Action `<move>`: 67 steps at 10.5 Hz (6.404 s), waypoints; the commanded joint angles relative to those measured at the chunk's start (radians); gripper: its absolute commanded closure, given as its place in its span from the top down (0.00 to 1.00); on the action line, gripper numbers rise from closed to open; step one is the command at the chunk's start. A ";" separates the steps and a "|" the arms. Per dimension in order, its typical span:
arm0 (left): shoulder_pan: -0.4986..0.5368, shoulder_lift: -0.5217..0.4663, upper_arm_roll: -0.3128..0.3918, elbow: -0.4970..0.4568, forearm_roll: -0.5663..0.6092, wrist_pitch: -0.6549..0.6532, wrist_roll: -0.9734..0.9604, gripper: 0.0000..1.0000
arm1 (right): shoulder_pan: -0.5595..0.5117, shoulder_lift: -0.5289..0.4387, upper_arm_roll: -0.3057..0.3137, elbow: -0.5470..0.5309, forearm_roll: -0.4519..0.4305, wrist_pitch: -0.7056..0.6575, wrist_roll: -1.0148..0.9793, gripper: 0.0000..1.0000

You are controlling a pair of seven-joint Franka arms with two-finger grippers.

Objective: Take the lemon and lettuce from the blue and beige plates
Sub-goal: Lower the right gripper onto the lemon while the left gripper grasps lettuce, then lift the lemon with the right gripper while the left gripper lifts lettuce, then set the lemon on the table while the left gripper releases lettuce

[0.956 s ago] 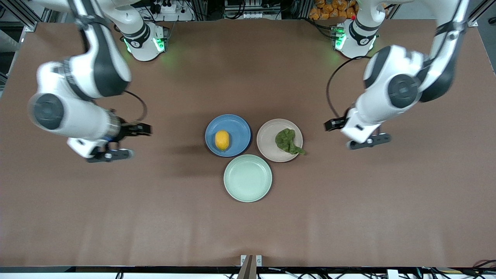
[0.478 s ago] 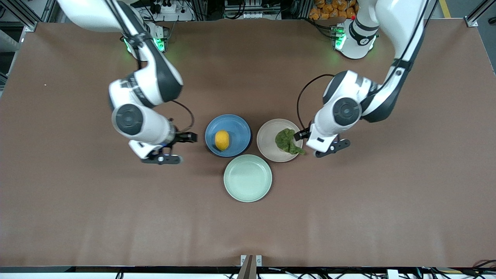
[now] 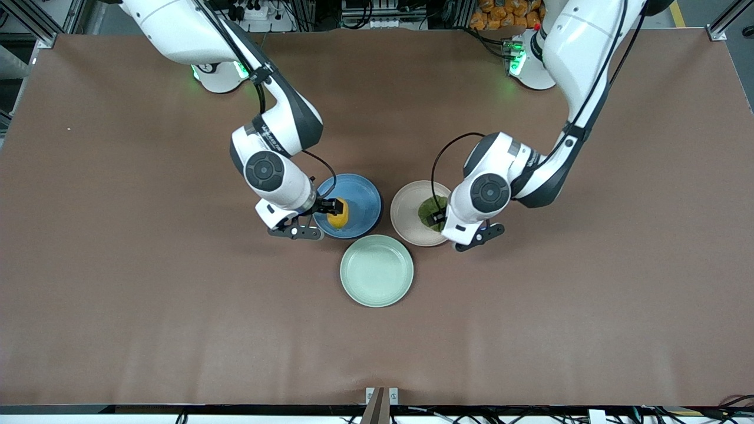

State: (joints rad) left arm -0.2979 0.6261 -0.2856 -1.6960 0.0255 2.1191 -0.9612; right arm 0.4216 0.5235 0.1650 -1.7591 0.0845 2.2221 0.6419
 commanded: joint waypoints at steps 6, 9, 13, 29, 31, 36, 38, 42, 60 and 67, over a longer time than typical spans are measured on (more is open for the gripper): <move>-0.047 0.081 0.013 0.039 0.073 0.033 -0.088 0.93 | 0.063 0.133 0.005 -0.003 -0.133 0.174 0.197 1.00; -0.061 0.089 0.013 0.038 0.079 0.042 -0.125 0.90 | 0.071 0.154 0.005 -0.005 -0.147 0.192 0.206 1.00; -0.075 0.101 0.017 0.039 0.100 0.042 -0.128 0.49 | 0.072 0.155 0.007 -0.002 -0.144 0.185 0.206 0.36; -0.006 -0.028 0.034 0.127 0.108 -0.019 -0.199 0.00 | -0.136 -0.160 -0.200 -0.105 -0.109 -0.145 -0.468 0.31; 0.057 -0.074 0.034 0.128 0.108 -0.051 -0.111 0.00 | -0.156 -0.165 -0.274 -0.117 -0.107 -0.139 -0.600 0.31; 0.268 -0.078 0.034 0.119 0.116 -0.148 0.142 0.00 | -0.181 -0.155 -0.346 -0.258 -0.095 0.104 -0.714 0.31; 0.304 -0.033 0.034 0.117 0.135 -0.148 0.182 0.00 | -0.196 -0.142 -0.346 -0.318 -0.095 0.227 -0.716 0.31; 0.356 -0.023 0.034 0.111 0.157 -0.148 0.277 1.00 | -0.195 -0.090 -0.346 -0.372 -0.095 0.375 -0.720 0.31; 0.370 -0.546 0.025 0.154 0.065 -0.500 0.599 1.00 | -0.176 -0.172 -0.335 -0.083 -0.092 0.009 -0.709 1.00; 0.399 -0.566 0.029 0.153 -0.004 -0.502 0.723 1.00 | -0.268 -0.393 -0.265 -0.086 -0.094 -0.244 -0.709 1.00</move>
State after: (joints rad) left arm 0.0935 0.0841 -0.2554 -1.5260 0.0460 1.6227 -0.2685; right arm 0.1933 0.1983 -0.1280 -1.8231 -0.0206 2.0263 -0.0575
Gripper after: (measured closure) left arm 0.000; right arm 0.000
